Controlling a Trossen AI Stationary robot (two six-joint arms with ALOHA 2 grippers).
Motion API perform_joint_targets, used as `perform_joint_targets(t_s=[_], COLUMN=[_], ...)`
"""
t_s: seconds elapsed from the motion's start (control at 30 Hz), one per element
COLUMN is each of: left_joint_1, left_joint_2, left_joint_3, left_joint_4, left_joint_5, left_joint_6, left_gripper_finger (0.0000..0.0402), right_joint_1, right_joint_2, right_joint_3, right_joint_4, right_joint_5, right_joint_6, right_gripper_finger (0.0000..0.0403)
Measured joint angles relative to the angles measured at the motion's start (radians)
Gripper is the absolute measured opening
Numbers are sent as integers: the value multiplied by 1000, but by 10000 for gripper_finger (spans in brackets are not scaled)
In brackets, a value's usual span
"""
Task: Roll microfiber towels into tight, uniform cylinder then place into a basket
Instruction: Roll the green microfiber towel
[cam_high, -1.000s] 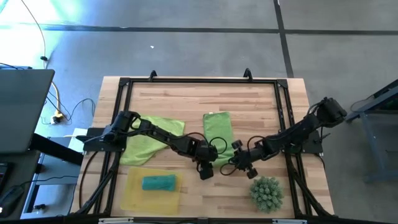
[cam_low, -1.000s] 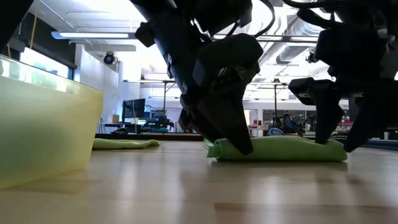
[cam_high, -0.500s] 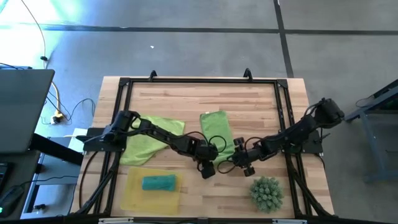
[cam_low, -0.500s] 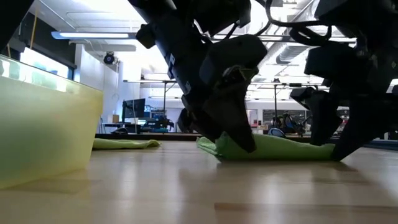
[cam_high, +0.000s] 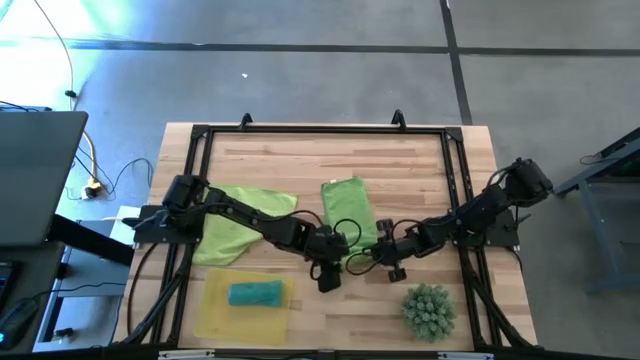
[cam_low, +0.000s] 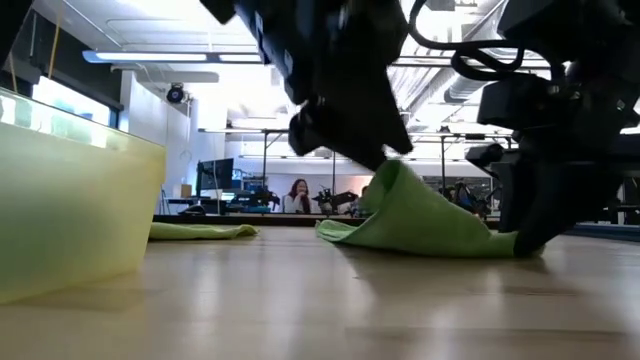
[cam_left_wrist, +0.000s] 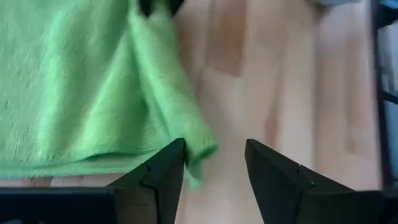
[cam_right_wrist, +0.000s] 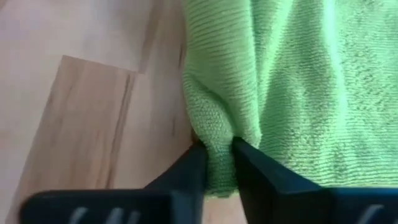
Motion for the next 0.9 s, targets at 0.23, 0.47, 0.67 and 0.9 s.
perform_joint_targets(t_s=[0.23, 0.47, 0.67, 0.9], left_joint_1=[-42, -79, -95, -94], left_joint_2=[-13, -11, -11, 15], left_joint_3=[1, 1, 1, 2], left_joint_4=[10, 10, 21, 47], left_joint_5=[-47, -237, -343, -354], left_joint_6=[129, 321, 441, 509], left_gripper_finger=[161, 161, 161, 168], right_joint_1=[-7, -97, -217, -324], right_joint_2=[-12, -107, -136, -136], right_joint_3=[-3, -10, -8, -7], right_joint_4=[8, -13, 5, -3], right_joint_5=[-32, -298, -498, -572], right_joint_6=[14, 86, 196, 301], right_gripper_finger=[9, 4, 3, 3])
